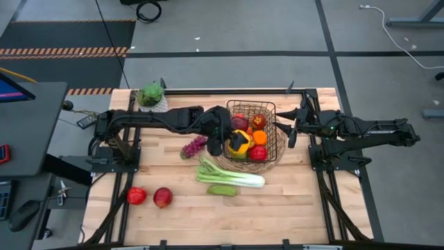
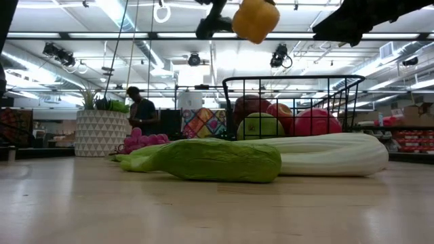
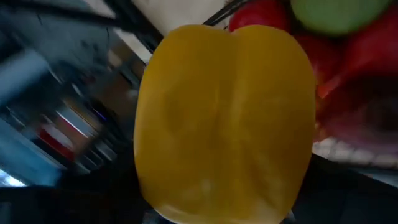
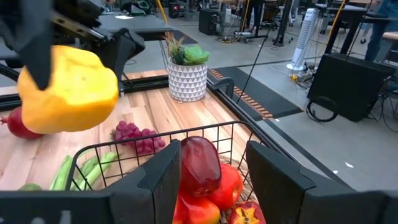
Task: Build produce basket
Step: Put the yellow bell pepper into the wire basket
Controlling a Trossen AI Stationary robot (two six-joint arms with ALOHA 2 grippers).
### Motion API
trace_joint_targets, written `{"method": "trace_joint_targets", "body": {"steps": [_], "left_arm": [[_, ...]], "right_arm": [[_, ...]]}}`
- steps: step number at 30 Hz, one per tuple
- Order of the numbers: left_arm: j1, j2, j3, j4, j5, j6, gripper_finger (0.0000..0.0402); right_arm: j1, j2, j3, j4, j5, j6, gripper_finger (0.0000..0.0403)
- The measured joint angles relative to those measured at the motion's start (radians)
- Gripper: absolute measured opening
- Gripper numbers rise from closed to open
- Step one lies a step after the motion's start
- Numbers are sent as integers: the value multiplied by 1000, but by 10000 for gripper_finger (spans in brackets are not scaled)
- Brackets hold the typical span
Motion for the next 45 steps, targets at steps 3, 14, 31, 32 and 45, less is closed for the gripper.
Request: {"method": "trace_joint_targets", "body": {"steps": [3,14,31,32,45], "left_arm": [[-11,0,0,16,1,121,308],[-2,2,0,38,74,-95,318],[193,62,-1,65,765,-1149,318],[194,71,-1,77,768,-1202,318],[171,105,-1,194,528,-1824,318]], "right_arm": [[0,0,0,0,0,-2,187],[0,0,0,0,0,-9,187],[0,0,0,1,-8,2,187],[1,0,0,2,-11,2,187],[3,-24,0,-10,-34,2,187]]}}
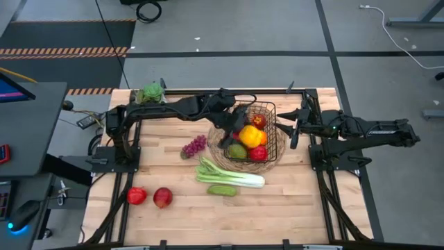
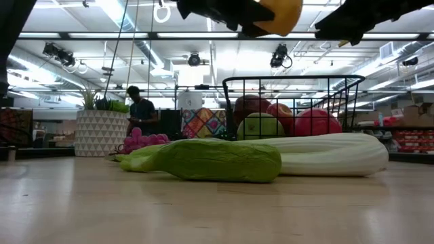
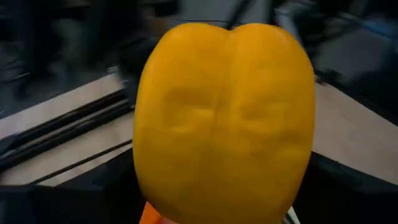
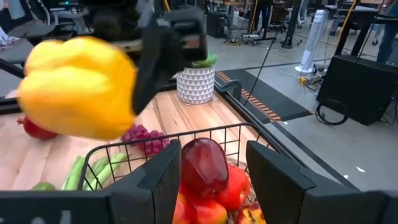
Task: Build produce basket
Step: Put the yellow bell pepper into the wire basket
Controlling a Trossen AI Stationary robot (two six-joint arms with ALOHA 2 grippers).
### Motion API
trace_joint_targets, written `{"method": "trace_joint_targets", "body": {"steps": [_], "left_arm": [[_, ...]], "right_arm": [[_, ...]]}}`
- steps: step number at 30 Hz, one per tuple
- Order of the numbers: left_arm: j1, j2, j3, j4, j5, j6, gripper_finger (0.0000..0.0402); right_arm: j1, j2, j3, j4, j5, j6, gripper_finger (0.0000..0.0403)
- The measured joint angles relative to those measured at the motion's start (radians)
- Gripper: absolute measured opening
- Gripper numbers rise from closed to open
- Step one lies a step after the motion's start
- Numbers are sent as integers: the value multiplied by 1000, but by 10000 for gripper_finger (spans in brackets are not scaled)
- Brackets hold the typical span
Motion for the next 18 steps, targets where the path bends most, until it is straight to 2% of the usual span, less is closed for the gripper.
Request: {"method": "trace_joint_targets", "body": {"steps": [6,8,16,18], "left_arm": [[-2,43,2,68,-329,-246,318],[7,68,0,64,-405,-301,318],[34,118,3,92,-422,-470,318],[37,121,7,55,-421,-503,318]], "right_arm": [[0,-61,0,-45,0,15,187],[0,-83,0,-50,0,16,187],[0,-145,0,-54,0,19,187],[0,-153,0,-53,0,22,187]]}}
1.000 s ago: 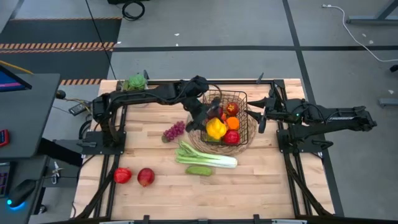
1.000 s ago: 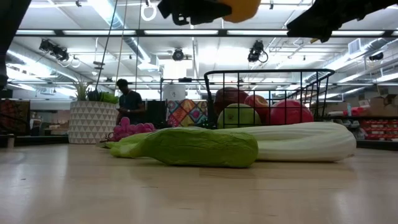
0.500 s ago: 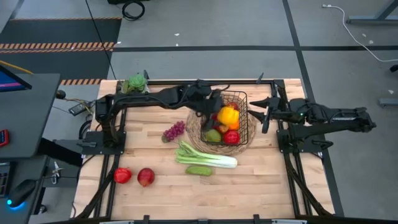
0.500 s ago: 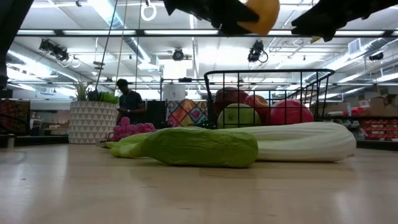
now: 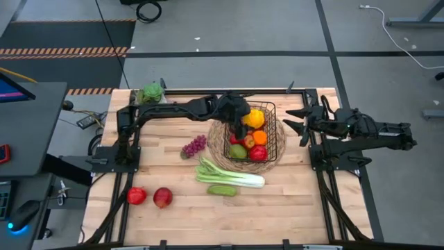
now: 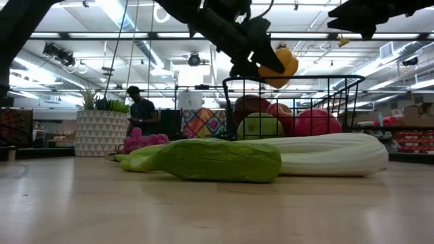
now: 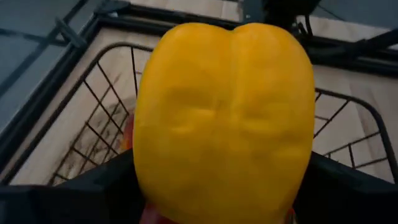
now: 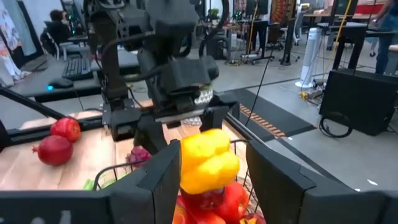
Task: Build produce basket
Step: Put the yellow bell pepper into the wire basket
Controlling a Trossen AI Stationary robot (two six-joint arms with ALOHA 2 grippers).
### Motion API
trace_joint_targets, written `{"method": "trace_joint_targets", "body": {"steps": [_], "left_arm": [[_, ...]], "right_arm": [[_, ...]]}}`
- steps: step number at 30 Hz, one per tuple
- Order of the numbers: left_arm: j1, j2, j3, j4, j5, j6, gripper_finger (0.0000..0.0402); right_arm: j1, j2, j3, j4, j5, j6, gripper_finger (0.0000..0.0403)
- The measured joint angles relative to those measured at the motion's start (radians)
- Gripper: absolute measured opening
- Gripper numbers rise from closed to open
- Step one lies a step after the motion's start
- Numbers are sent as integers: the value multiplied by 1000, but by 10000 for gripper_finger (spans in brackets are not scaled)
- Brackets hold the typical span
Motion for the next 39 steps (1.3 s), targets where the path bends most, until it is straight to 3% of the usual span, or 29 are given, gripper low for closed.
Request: {"method": "trace_joint_targets", "body": {"steps": [6,11,14,39], "left_arm": [[-26,95,183,-92,14,-39,318],[-54,233,407,-337,22,-3,318],[-51,284,479,-392,17,8,318],[7,308,461,-432,18,10,319]], "right_arm": [[0,-6,1,5,0,0,187],[0,-8,1,9,-13,4,187],[0,-9,1,4,-26,4,187],[0,-8,1,4,-26,3,187]]}}
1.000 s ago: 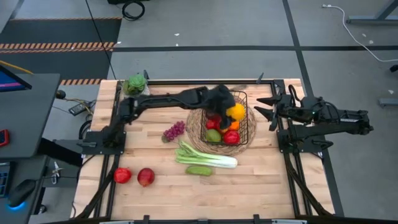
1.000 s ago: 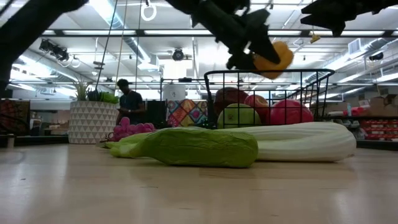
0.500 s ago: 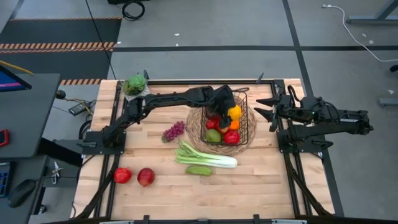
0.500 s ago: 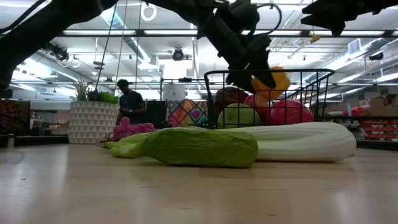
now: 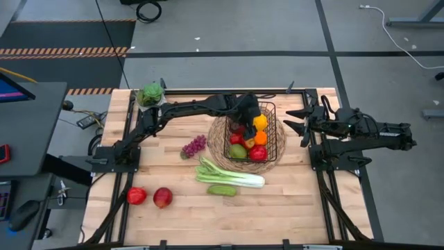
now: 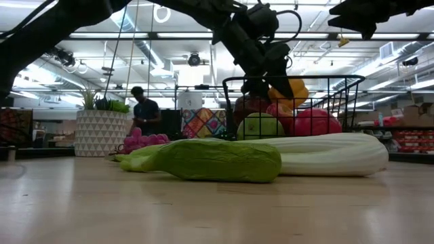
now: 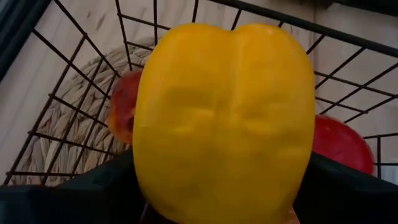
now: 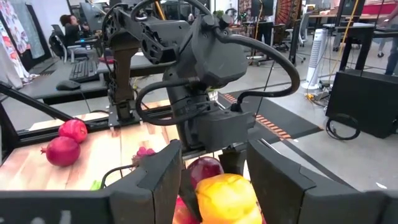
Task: Build produce basket
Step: Put the yellow bell pepper into the wire basket, then put the pomegranate into the wire basket
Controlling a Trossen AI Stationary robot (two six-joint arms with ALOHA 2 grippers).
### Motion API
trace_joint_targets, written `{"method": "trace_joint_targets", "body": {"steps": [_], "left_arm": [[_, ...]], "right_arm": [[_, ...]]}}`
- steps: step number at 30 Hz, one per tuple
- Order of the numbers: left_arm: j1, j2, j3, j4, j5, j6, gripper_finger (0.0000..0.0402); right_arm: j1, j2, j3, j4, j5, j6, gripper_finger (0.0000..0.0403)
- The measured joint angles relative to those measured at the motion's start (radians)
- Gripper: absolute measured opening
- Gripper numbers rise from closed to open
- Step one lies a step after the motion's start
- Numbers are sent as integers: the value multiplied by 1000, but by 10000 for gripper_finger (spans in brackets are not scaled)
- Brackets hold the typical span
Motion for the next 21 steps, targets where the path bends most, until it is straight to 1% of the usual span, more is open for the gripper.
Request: {"method": "trace_joint_targets", "body": {"steps": [3,5,11,14,16,18,21], "left_arm": [[0,0,0,2,0,7,319],[-1,0,0,4,0,7,327],[0,0,0,9,-11,8,392],[0,-1,5,-10,-11,11,389],[0,-1,32,-44,-11,11,385],[1,-2,74,-73,-11,38,383],[2,-2,166,-180,-12,110,383]], "right_arm": [[0,0,0,0,0,0,187],[0,0,0,0,0,-1,187],[0,0,0,0,0,-2,187],[0,0,0,0,0,-3,187],[0,0,0,0,0,-3,187],[0,0,0,0,0,-3,187],[0,0,-1,0,0,-3,187]]}}
